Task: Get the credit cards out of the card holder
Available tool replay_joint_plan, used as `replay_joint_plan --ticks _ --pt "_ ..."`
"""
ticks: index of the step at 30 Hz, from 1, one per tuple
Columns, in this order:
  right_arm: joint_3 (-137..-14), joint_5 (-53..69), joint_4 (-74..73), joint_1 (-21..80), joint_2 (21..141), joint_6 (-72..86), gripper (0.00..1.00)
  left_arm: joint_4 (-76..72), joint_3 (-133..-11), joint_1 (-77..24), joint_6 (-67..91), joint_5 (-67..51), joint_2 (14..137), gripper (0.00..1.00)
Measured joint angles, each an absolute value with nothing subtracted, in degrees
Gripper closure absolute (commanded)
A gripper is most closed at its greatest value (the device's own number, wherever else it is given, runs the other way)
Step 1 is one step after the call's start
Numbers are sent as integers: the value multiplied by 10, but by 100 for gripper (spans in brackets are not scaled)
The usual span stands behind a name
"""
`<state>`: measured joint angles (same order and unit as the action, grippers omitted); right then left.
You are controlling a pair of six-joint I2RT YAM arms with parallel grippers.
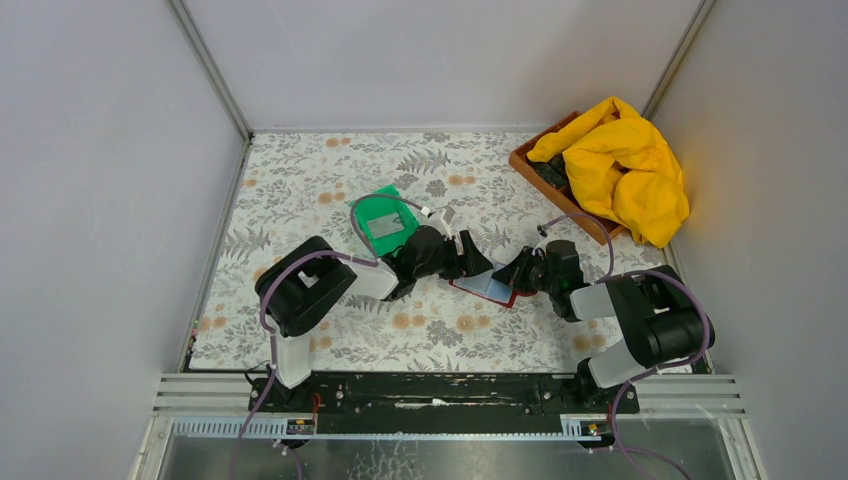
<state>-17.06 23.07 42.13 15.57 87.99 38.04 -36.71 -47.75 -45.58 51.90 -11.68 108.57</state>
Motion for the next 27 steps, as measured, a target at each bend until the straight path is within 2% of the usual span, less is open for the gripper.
replay_joint_plan --ticks 27 --pt "-175 215 427 145 884 378 100 -376 -477 -458 564 -156 1086 16"
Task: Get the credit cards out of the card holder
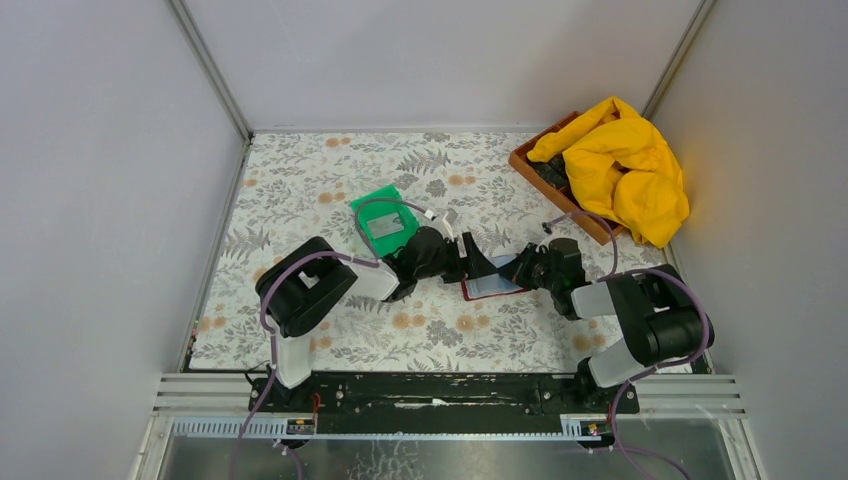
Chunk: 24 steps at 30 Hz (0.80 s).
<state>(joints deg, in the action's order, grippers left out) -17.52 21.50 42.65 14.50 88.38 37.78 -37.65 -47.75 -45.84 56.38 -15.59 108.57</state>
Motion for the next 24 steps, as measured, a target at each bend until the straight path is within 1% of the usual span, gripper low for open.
replay_joint_plan --ticks 4,10,24 --pt "-179 199 429 142 886 376 100 -374 -477 -469 572 -174 1086 16" --pt "-182 217 430 150 893 377 100 -410 -496 -500 583 -205 1085 16" --pt "-177 220 429 150 886 382 100 -417 -520 -498 582 -204 1090 15"
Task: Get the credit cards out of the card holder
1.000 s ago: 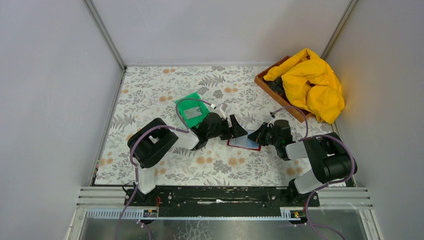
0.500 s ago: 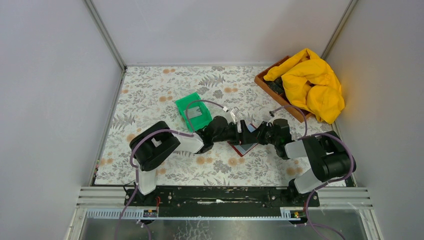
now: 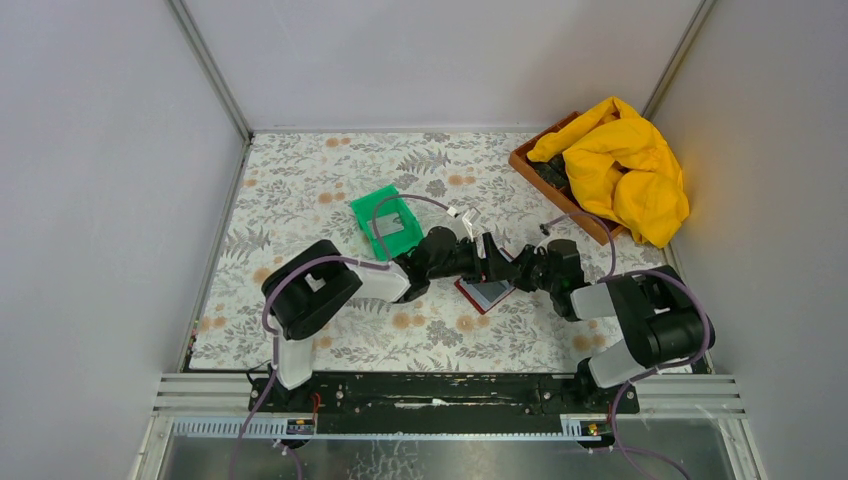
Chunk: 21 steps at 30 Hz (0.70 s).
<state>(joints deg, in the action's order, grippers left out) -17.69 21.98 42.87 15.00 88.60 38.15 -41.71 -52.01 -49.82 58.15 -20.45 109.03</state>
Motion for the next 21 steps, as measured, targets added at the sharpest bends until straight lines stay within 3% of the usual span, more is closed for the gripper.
replay_joint_plan --ticks 4,12,21 --pt "-158 214 406 150 849 385 99 -416 -531 -497 581 -204 1111 15" --pt "-148 125 281 149 667 366 94 -418 -547 -494 578 -206 1127 15" --pt "-142 54 212 148 572 354 93 -416 -551 -487 575 -206 1141 15"
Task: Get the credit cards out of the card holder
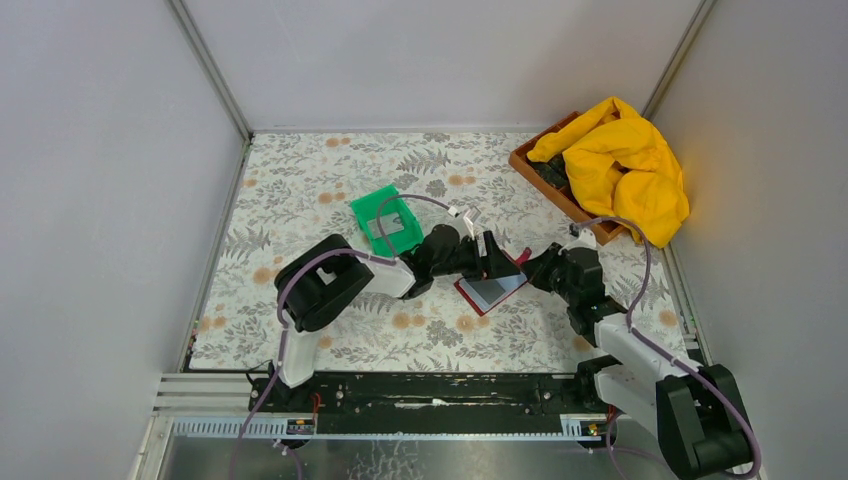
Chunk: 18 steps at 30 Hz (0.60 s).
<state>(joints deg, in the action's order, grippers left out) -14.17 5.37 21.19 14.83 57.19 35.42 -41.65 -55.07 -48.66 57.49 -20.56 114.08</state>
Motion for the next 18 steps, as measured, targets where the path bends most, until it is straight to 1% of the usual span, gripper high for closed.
replay_joint_plan --ticks 4,12,15,18 --pt "-140 57 207 148 579 343 93 -422 -540 -483 575 -197 1137 15" --pt "-149 118 251 147 724 339 91 -428 -447 -486 575 -150 1058 15" --pt "-161 145 271 150 754 336 90 -429 -417 -488 575 -136 1034 15" --pt "-162 151 270 170 756 327 89 -430 -396 -488 578 -127 1027 15"
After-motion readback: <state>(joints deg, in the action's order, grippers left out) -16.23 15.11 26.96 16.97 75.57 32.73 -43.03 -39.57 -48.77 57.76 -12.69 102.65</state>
